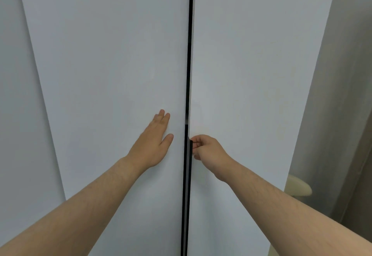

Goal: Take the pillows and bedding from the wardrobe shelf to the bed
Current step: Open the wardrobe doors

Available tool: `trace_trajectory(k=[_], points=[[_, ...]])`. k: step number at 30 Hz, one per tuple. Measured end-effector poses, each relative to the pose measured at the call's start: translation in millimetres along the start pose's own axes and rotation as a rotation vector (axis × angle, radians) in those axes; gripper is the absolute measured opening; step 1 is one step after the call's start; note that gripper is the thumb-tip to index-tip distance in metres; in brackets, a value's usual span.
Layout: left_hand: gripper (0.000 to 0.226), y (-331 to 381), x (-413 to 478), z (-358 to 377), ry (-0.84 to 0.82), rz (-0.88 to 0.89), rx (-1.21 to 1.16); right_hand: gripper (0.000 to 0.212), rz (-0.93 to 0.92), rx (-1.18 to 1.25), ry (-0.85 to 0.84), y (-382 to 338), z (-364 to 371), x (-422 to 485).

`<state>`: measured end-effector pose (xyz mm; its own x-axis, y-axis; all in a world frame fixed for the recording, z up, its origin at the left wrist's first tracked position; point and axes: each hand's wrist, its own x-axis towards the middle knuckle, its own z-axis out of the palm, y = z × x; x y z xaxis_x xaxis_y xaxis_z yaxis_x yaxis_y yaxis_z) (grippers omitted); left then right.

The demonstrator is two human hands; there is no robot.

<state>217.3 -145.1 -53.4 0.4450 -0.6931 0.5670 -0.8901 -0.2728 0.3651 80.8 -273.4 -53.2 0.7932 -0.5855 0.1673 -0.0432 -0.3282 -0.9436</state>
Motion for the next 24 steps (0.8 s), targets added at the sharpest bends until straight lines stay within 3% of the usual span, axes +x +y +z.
trace_trajectory(k=[4,8,11,16,24], points=[[0.05,49,-12,-11,0.028,-0.184,-0.667,0.039,0.015,0.094,-0.049,0,-12,-37],[0.048,107,-15,-26,-0.003,-0.215,-0.988,0.03,0.02,0.14,-0.084,-2,-29,-75],[0.05,139,-22,-29,-0.056,-0.172,-1.113,0.028,0.032,0.165,-0.112,-4,-43,-102],[0.062,170,-39,-30,-0.068,-0.253,-1.276,0.027,0.053,0.191,-0.138,-7,-68,-142],[0.064,243,-78,-34,-0.145,-0.236,-1.299,0.026,0.048,0.137,-0.123,-4,-117,-199]])
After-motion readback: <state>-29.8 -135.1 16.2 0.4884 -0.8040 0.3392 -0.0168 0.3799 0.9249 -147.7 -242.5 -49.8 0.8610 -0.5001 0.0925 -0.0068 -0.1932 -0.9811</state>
